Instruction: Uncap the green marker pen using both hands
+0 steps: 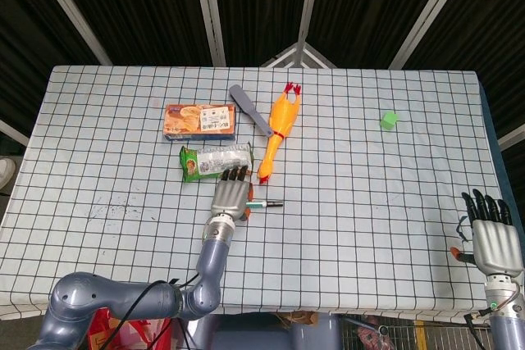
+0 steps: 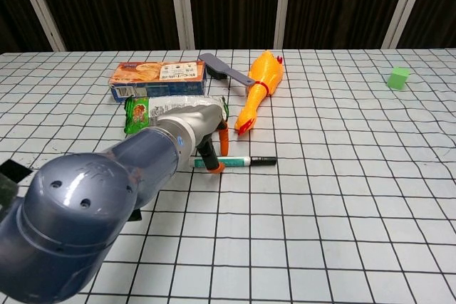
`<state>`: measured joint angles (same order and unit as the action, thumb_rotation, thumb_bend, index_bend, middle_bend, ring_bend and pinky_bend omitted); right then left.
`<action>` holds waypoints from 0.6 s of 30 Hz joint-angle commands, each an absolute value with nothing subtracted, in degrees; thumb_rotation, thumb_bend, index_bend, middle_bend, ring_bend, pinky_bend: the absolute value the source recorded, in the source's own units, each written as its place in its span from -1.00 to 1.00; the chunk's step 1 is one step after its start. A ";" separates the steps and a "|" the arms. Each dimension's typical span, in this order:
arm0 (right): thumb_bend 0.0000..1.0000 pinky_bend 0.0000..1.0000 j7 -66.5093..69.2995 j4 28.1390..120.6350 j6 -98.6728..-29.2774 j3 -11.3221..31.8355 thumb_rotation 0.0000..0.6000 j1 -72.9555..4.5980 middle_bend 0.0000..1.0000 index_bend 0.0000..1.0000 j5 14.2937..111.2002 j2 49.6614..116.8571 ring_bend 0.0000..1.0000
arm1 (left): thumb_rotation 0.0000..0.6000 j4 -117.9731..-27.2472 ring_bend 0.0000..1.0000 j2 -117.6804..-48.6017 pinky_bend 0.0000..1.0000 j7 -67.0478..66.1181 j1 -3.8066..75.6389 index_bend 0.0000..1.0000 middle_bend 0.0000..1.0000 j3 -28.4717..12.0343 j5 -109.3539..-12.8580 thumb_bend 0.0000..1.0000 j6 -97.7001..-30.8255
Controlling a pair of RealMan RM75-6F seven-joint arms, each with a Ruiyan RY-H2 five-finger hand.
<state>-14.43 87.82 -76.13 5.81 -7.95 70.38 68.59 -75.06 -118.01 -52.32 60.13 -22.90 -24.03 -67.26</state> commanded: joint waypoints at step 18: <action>-0.76 -1.00 -14.89 87.40 -76.01 5.83 1.00 -7.91 -0.95 -0.80 70.28 69.04 -0.97 | 1.00 -74.05 -1.00 -118.50 -1.00 -51.69 59.57 0.07 -0.95 -22.72 -25.59 0.01 -66.88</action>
